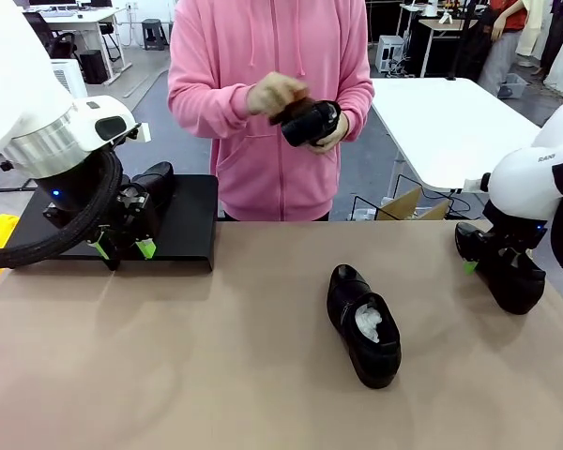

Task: Organize the shoes by placing them on the stand.
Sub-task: Pick up one Shoe and place it in the middle of the table.

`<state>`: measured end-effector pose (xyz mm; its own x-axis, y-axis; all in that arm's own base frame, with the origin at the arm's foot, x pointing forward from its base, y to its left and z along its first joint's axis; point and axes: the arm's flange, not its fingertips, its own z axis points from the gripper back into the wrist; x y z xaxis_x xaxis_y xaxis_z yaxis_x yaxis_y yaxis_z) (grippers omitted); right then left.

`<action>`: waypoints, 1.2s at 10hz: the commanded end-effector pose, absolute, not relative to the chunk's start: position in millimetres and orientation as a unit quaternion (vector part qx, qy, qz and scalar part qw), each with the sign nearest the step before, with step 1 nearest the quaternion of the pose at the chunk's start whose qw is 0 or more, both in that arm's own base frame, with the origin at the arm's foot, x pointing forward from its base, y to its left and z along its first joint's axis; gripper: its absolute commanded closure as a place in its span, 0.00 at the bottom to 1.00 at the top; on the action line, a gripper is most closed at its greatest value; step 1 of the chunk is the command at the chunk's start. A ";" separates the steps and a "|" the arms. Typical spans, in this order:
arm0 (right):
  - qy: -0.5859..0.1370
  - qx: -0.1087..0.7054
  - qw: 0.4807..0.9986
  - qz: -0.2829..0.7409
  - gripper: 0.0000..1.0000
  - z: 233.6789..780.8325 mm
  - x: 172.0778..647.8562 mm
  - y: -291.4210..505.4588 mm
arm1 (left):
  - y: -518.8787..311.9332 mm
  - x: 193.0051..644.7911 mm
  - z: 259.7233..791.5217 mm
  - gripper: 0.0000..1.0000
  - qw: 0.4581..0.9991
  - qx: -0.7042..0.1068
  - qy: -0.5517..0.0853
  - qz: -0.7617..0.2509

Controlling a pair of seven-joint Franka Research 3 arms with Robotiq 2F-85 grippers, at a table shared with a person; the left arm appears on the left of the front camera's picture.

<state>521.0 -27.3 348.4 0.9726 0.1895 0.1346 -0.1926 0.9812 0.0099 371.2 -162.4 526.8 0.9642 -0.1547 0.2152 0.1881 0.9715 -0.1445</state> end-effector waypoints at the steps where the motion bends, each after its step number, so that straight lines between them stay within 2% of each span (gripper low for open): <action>1: -0.065 -0.001 0.994 0.083 0.00 345.8 528.4 -23.1 | -161.5 371.3 526.8 0.34 0.987 -0.087 -0.106 -0.085; 2: -0.066 -0.004 0.994 0.084 0.00 345.0 528.4 -22.8 | -161.5 371.3 526.8 0.34 0.987 -0.087 -0.106 -0.085; 3: -0.070 -0.019 0.994 0.079 0.09 343.8 528.9 -24.3 | -161.5 371.3 526.8 0.34 0.987 -0.087 -0.106 -0.085; 8: -0.054 -0.035 0.996 0.068 1.00 328.7 534.2 -26.8 | -161.5 371.3 526.8 0.34 0.987 -0.087 -0.106 -0.085; 12: -0.059 -0.040 0.996 0.057 1.00 330.8 531.6 -33.6 | -161.5 371.3 526.8 0.34 0.987 -0.087 -0.106 -0.085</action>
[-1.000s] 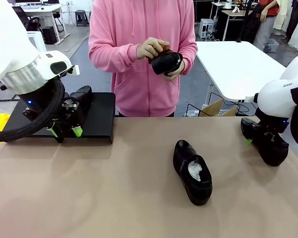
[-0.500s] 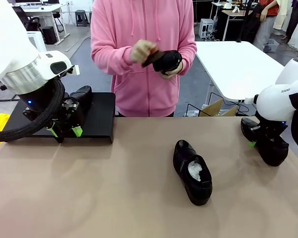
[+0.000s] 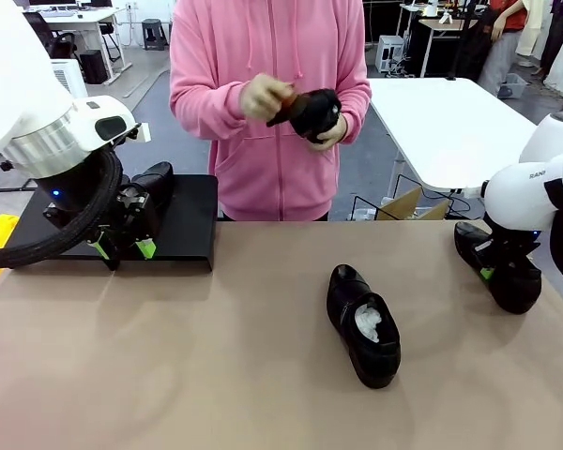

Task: Organize the shoes by placing them on the stand.
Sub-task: Pick up one Shoe and place it in the middle of the table.

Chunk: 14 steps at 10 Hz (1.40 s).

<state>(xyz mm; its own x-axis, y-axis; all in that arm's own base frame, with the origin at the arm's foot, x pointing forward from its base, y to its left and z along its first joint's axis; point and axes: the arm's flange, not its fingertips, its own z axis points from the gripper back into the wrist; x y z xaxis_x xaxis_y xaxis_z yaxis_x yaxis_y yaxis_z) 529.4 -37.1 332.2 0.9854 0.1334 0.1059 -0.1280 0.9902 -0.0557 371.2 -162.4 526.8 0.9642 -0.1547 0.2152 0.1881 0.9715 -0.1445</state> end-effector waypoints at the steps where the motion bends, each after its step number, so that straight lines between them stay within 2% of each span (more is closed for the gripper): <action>1: -0.059 -0.041 0.996 0.052 1.00 331.0 530.9 -36.3 | -161.5 371.3 526.8 0.34 0.987 -0.087 -0.106 -0.085; 3: -0.063 -0.041 0.997 0.000 1.00 354.1 521.2 -36.3 | -161.5 371.3 526.8 0.34 0.987 -0.087 -0.106 -0.085; 6: -0.152 -0.041 0.978 -0.134 1.00 475.0 464.3 -8.0 | -161.5 371.3 526.8 0.34 0.987 -0.087 -0.106 -0.085; 7: -0.165 -0.029 0.979 -0.116 1.00 500.0 441.6 18.6 | -161.5 371.3 526.8 0.34 0.987 -0.087 -0.106 -0.085; 8: -0.151 0.012 0.984 -0.094 1.00 515.3 419.8 50.8 | -161.5 371.3 526.8 0.34 0.987 -0.087 -0.106 -0.085; 10: -0.121 0.037 0.990 -0.060 1.00 521.6 393.2 93.1 | -161.5 371.3 526.8 0.34 0.987 -0.087 -0.106 -0.085; 11: -0.113 0.013 0.993 -0.043 1.00 521.8 387.0 100.4 | -161.5 371.3 526.8 0.34 0.987 -0.087 -0.106 -0.085; 12: -0.136 0.019 0.988 -0.067 1.00 530.3 391.6 84.3 | -161.5 371.3 526.8 0.34 0.987 -0.087 -0.106 -0.085; 14: -0.136 0.019 0.988 -0.067 1.00 530.3 391.6 84.3 | -161.5 371.3 526.8 0.34 0.987 -0.087 -0.106 -0.085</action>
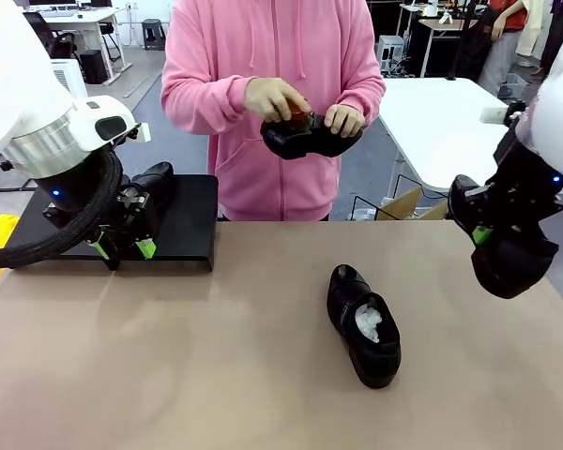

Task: Organize the shoes by placing them on the stand.
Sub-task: Pick up one Shoe and place it in the middle of the table.

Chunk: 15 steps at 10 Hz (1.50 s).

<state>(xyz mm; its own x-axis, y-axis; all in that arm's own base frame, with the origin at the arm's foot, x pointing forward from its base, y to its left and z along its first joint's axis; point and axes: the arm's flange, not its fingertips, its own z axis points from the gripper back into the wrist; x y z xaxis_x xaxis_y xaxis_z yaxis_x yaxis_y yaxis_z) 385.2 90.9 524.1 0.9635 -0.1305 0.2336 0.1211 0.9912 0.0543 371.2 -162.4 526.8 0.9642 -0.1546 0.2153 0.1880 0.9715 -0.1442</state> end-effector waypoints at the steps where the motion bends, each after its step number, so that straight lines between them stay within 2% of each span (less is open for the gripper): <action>1: -0.136 0.019 0.988 -0.067 1.00 530.3 391.6 84.3 | -161.5 371.3 526.8 0.34 0.987 -0.087 -0.106 -0.085; 3: -0.121 0.020 0.990 -0.071 1.00 524.6 387.1 84.0 | -161.5 371.3 526.8 0.34 0.987 -0.087 -0.106 -0.085; 4: -0.142 -0.011 0.987 -0.081 1.00 529.4 372.6 115.0 | -161.5 371.3 526.8 0.34 0.987 -0.087 -0.106 -0.085; 6: -0.170 -0.013 0.983 -0.062 1.00 532.1 336.1 184.3 | -161.5 371.3 526.8 0.34 0.987 -0.087 -0.106 -0.085; 8: -0.164 0.052 0.984 -0.039 1.00 526.5 318.3 236.0 | -161.5 371.3 526.8 0.34 0.987 -0.087 -0.106 -0.085; 12: -0.103 0.099 0.990 0.015 1.00 484.7 286.5 347.8 | -161.5 371.3 526.8 0.34 0.987 -0.087 -0.106 -0.085; 15: -0.078 0.084 0.993 0.032 1.00 423.5 287.5 414.3 | -161.5 371.3 526.8 0.34 0.987 -0.087 -0.106 -0.085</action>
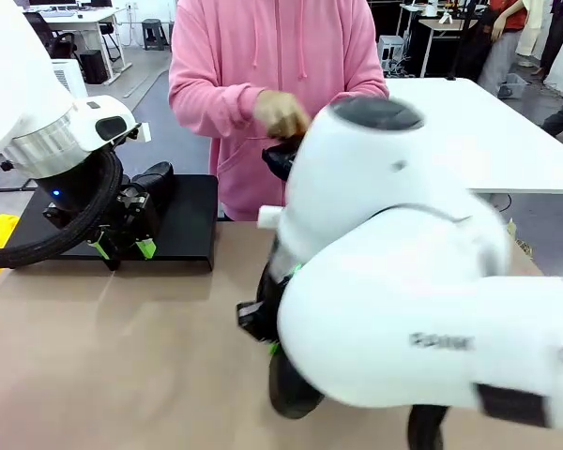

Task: Organize the shoes by placing them on the stand.
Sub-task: Pick up one Shoe and place it in the middle of the table.

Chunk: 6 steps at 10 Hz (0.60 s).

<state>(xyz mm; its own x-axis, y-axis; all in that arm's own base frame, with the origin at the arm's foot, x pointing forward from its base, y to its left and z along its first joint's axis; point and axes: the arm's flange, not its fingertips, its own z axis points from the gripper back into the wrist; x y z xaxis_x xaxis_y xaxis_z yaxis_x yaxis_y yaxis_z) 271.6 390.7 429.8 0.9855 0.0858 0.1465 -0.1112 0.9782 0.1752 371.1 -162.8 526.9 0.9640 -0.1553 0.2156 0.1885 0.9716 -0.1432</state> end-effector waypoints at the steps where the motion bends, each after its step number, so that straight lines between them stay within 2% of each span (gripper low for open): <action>1: -0.078 0.081 0.993 0.025 1.00 406.2 290.1 428.4 | -161.5 371.3 526.8 0.34 0.987 -0.087 -0.106 -0.085; 4: -0.073 0.064 0.995 0.000 1.00 370.1 287.7 447.9 | -161.5 371.3 526.8 0.34 0.987 -0.087 -0.106 -0.085; 6: -0.073 0.065 0.995 -0.011 0.65 357.3 291.1 449.0 | -161.5 371.3 526.8 0.34 0.987 -0.087 -0.106 -0.085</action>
